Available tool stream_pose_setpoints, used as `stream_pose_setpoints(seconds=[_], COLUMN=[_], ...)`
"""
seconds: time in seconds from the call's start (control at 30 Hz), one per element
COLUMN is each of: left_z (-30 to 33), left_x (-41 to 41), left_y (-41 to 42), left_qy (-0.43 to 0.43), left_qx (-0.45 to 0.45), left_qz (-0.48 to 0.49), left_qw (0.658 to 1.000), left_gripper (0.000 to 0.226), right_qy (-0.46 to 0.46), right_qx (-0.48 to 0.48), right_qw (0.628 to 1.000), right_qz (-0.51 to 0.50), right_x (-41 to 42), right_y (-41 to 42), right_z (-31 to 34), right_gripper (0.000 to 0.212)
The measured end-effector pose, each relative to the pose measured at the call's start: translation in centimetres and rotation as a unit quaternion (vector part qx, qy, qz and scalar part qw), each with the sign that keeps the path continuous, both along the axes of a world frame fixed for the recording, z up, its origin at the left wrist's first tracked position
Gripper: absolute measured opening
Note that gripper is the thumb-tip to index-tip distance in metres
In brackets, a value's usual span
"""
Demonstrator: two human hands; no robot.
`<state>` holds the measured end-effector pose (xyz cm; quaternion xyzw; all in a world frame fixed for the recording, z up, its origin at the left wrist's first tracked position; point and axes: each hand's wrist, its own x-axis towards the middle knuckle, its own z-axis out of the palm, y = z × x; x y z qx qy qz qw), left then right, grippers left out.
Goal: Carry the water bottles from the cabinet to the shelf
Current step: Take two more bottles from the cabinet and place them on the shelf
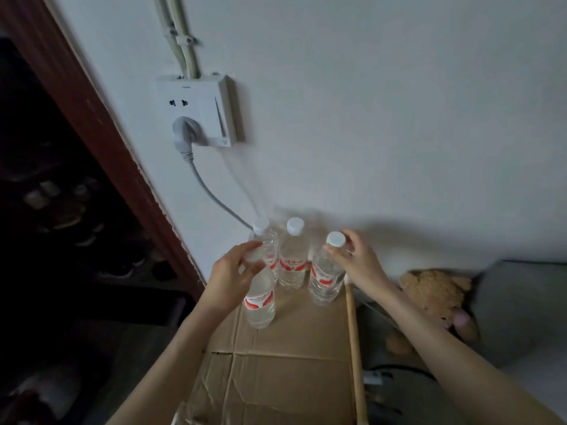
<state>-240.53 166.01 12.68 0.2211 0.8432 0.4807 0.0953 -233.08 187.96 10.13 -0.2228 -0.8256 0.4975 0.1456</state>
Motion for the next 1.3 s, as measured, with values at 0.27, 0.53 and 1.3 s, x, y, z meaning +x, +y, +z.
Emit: stream_pose_setpoints(seconds=[0.27, 0.53, 1.3], left_z=[0.3, 0.5, 1.1], left_x=[-0.1, -1.3, -2.9], left_y=[-1.1, -1.6, -0.7], left_qy=[0.051, 0.079, 0.096], left_qx=[-0.051, -0.086, -0.126], left_qz=[-0.158, -0.096, -0.173], left_qw=[0.985, 0.989, 0.972], left_gripper=[0.048, 0.033, 0.042], right_qy=[-0.016, -0.078, -0.137], right_qx=[0.124, 0.245, 0.306], right_qw=[0.987, 0.964, 0.942], right_qz=[0.103, 0.07, 0.026], right_x=[1.7, 1.3, -2.6], right_y=[0.4, 0.5, -0.2], right_z=[1.3, 2.8, 3.4], right_gripper=[0.047, 0.032, 0.037])
